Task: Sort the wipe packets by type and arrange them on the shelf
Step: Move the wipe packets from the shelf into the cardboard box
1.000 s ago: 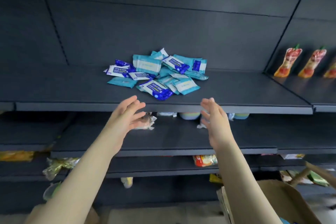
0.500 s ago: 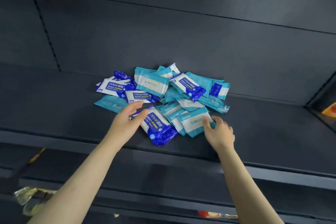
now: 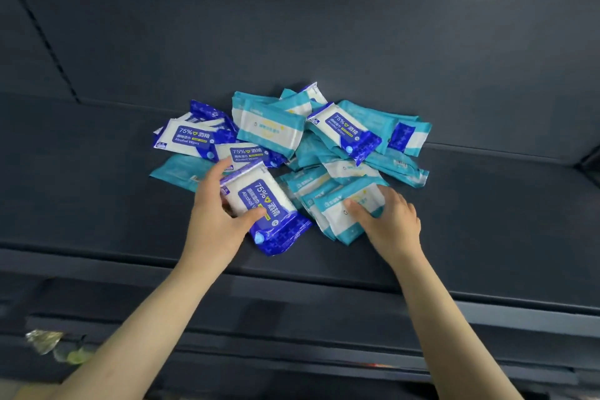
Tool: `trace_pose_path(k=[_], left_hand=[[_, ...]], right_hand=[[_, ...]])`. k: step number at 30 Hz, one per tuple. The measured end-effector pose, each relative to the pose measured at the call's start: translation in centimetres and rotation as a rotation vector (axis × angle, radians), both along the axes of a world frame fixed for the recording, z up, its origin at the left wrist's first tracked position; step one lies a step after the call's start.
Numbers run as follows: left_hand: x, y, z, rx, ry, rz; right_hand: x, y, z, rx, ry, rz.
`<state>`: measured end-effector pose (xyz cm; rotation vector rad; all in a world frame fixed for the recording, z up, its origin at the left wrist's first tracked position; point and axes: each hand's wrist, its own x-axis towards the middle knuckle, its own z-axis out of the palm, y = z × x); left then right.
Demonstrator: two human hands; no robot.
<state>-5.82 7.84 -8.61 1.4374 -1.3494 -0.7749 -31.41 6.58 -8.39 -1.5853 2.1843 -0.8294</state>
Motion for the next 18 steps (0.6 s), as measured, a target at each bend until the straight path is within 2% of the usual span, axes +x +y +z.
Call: trace_pose_path(k=[3, 7, 10, 14, 18], left_hand=[[2.3, -1.3, 0.4, 0.026, 0.214, -0.042], [7.3, -4.8, 1.6, 0.136, 0.290, -0.132], [10.8, -7.8, 2.4, 0.172, 0.132, -0.242], [13.5, -10.9, 2.1, 0.206, -0.176, -0.395], [13.6, -11.4, 1.5, 0.143, -0.254, -0.505]], right_hand=[[0.6, -0.1, -0.1, 0.039, 0.013, -0.041], [2.0, -0.3, -0.2, 0.026, -0.065, -0.085], [3.2, -0.1, -0.2, -0.065, -0.152, -0.116], [4.6, 0.8, -0.1, -0.227, -0.384, -0.148], [5.6, 1.6, -0.4, -0.345, -0.495, -0.180]])
